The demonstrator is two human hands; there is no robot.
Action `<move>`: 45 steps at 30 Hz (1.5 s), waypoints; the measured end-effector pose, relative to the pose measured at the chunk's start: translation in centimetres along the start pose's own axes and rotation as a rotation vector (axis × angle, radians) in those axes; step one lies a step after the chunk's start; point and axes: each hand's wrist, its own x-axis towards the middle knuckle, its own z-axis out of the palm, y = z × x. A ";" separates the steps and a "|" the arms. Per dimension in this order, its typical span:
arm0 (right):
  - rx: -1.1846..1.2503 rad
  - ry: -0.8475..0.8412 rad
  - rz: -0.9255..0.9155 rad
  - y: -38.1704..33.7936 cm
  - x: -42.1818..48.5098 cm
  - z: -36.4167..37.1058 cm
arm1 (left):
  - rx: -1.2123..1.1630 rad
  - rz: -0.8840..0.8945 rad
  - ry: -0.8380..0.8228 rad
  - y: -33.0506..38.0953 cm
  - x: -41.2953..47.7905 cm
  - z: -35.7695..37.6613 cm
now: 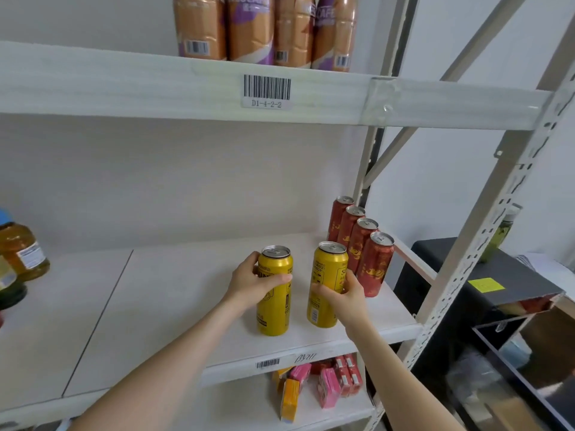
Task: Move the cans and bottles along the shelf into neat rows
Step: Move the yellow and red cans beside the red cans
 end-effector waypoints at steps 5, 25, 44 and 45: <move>0.026 0.009 -0.013 0.7 4.4 0.0 | 0.012 0.006 0.009 0.2 3.9 1.5; 0.068 -0.082 -0.074 2.9 21.2 3.5 | 0.027 -0.013 0.152 -2.2 16.6 3.6; 0.066 -0.102 -0.080 4.8 25.7 4.7 | 0.001 0.016 0.123 -2.8 19.1 4.5; 0.063 -0.105 -0.079 4.8 25.7 4.6 | 0.000 0.015 0.124 -2.9 19.0 4.5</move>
